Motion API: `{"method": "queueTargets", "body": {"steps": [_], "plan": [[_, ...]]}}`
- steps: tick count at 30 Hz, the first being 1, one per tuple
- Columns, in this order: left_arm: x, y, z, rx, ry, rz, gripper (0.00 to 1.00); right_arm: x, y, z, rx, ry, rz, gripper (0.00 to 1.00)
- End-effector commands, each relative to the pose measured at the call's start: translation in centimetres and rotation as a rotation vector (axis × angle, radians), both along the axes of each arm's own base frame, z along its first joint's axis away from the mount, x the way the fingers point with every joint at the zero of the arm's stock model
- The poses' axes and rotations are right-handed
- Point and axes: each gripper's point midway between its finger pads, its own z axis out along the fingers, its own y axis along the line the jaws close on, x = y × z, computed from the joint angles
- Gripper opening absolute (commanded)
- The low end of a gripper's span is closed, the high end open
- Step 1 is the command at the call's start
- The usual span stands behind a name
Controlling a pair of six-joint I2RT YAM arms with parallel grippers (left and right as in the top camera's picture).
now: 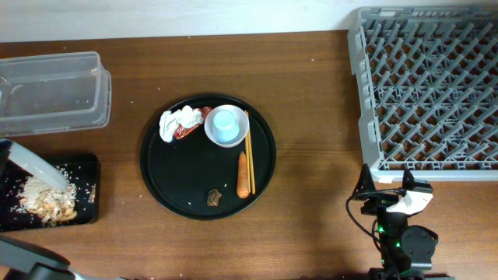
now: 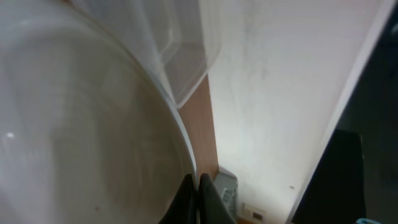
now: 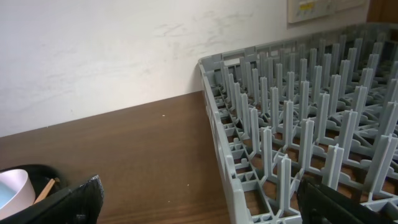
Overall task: Sort waste into correct bins and load items into the dishwasher rack
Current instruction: 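Tilt the plate to dump rice and shells onto the black tray, then carry the empty plate back and set it on the round tray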
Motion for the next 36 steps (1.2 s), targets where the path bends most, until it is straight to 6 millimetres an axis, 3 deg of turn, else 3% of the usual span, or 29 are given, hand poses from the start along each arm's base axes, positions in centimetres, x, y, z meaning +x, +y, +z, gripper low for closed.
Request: {"method": "queueTargets", "body": {"steps": [1,3,10,13,18,22,31,36], "plan": [[0.5,-1.0,2.7,-0.017,-0.145,-0.065,0.01,0.1,0.0,-0.8,0.006,0.013,-0.002,0.98],[0.6,0.1,1.8,0.061,-0.102,-0.044,0.01,0.1,0.0,-0.8,0.006,0.013,-0.002,0.98],[1.3,-3.3,2.3,0.053,-0.076,-0.122,0.01,0.1,0.0,-0.8,0.006,0.013,-0.002,0.98],[2.0,-5.9,3.8,0.105,-0.077,-0.178,0.01,0.1,0.0,-0.8,0.005,0.013,-0.002,0.98],[0.9,-10.1,3.7,0.306,0.149,-0.215,0.01,0.1,0.0,-0.8,0.006,0.013,-0.002,0.98],[1.9,-15.6,4.6,0.447,0.174,-0.342,0.01,0.1,0.0,-0.8,0.005,0.013,-0.002,0.99],[3.0,-26.6,1.9,0.678,0.286,-0.651,0.01,0.1,0.0,-0.8,0.006,0.013,-0.002,0.98],[2.8,-29.3,0.0,0.821,0.366,-0.686,0.01,0.1,0.0,-0.8,0.005,0.013,-0.002,0.98]]}}
